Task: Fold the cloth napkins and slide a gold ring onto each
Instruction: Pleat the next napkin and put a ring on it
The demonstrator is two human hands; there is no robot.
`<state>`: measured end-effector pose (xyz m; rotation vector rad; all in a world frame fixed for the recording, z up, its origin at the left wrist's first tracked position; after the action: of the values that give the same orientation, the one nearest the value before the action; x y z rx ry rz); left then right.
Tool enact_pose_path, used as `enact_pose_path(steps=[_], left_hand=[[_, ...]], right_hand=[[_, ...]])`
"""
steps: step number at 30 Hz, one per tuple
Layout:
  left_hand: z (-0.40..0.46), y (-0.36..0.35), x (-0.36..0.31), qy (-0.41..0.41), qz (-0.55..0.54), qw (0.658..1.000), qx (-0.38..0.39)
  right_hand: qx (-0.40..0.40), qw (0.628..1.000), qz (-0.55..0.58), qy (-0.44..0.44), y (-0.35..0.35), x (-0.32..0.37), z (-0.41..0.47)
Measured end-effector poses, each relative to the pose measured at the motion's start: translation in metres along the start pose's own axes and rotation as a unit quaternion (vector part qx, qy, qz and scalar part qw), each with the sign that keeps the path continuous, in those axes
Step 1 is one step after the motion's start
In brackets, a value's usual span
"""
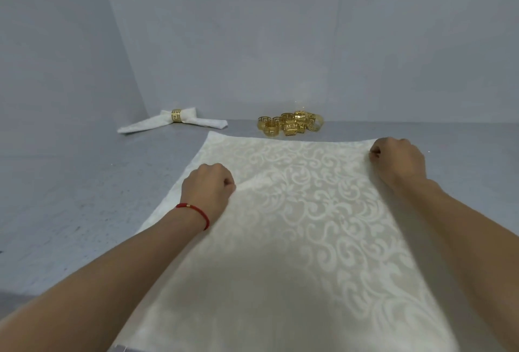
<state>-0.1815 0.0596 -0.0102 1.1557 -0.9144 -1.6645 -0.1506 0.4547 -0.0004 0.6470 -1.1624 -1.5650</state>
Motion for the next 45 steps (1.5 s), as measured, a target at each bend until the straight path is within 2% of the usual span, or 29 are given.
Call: enact_pose_path(steps=[2, 5, 8, 10, 12, 13, 15, 16, 18, 20, 23, 29, 33, 36, 39, 40, 42, 43, 44, 45], left_hand=[[0.001, 0.002, -0.007, -0.04, 0.043, 0.998, -0.037], [0.008, -0.003, -0.027, -0.103, 0.114, 0.986, -0.061], [0.019, -0.015, -0.06, -0.137, 0.163, 0.977, -0.02], [0.027, -0.021, -0.077, -0.122, 0.157, 0.98, 0.011], [0.029, -0.027, -0.09, -0.093, 0.147, 0.984, 0.042], [0.025, -0.03, -0.097, -0.084, 0.148, 0.984, 0.059], [-0.001, -0.031, -0.115, -0.094, 0.134, 0.984, 0.071], [-0.024, -0.027, -0.126, -0.121, 0.111, 0.985, 0.052], [-0.095, -0.01, -0.146, -0.219, 0.027, 0.975, 0.009], [-0.167, 0.002, -0.149, -0.283, -0.067, 0.956, 0.033], [-0.208, -0.013, -0.137, -0.292, -0.077, 0.944, 0.135], [-0.2, -0.004, -0.138, -0.272, -0.238, 0.919, 0.159], [-0.202, 0.003, -0.126, -0.259, -0.164, 0.933, 0.188], [-0.219, 0.009, -0.122, -0.343, -0.05, 0.916, 0.201], [-0.225, 0.015, -0.107, -0.364, 0.015, 0.907, 0.21], [-0.225, 0.019, -0.102, -0.368, 0.023, 0.908, 0.199], [-0.229, 0.022, -0.093, -0.394, 0.051, 0.903, 0.163], [-0.233, 0.02, -0.088, -0.406, 0.082, 0.898, 0.147], [-0.238, 0.015, -0.081, -0.408, 0.126, 0.893, 0.139], [-0.24, 0.009, -0.075, -0.403, 0.165, 0.89, 0.133]], right_hand=[[0.005, 1.0, -0.005, -0.002, 0.006, -0.01, 0.002], [0.085, 0.994, -0.071, -0.012, 0.018, -0.031, -0.003], [0.206, 0.96, -0.191, -0.023, 0.036, -0.051, -0.03], [0.289, 0.919, -0.266, -0.015, 0.046, -0.063, -0.053], [0.329, 0.9, -0.286, -0.01, 0.058, -0.07, -0.067], [0.318, 0.904, -0.285, -0.001, 0.064, -0.07, -0.07], [0.248, 0.94, -0.232, 0.029, 0.066, -0.069, -0.069], [0.232, 0.957, -0.172, 0.031, 0.061, -0.07, -0.07], [0.26, 0.962, -0.085, 0.018, 0.041, -0.075, -0.082], [0.254, 0.964, -0.079, 0.009, 0.029, -0.086, -0.091], [0.218, 0.965, -0.145, 0.019, 0.037, -0.087, -0.088], [0.238, 0.967, -0.063, 0.063, 0.028, -0.066, -0.103], [0.242, 0.968, -0.057, 0.038, 0.015, -0.095, -0.114], [0.237, 0.97, -0.053, 0.004, 0.022, -0.11, -0.124], [0.218, 0.973, -0.075, -0.01, 0.049, -0.097, -0.142], [0.181, 0.979, -0.088, 0.026, 0.061, -0.082, -0.148], [0.065, 0.98, -0.037, 0.184, 0.092, -0.021, -0.183], [0.039, 0.955, 0.037, 0.291, 0.104, 0.018, -0.214], [0.04, 0.912, 0.092, 0.399, 0.11, 0.05, -0.249], [0.041, 0.866, 0.093, 0.49, 0.109, 0.071, -0.283]])
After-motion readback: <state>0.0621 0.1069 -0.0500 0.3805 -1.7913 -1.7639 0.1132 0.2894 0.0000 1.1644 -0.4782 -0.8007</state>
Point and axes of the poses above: each hand's wrist, its own z-axis towards the middle knuckle, its own y-axis out of the back of the hand, x = y × z, the point moved 8 cm from there along z, towards the middle knuckle, and after that the axes turned 6 degrees about y, right-handed, at the moved point
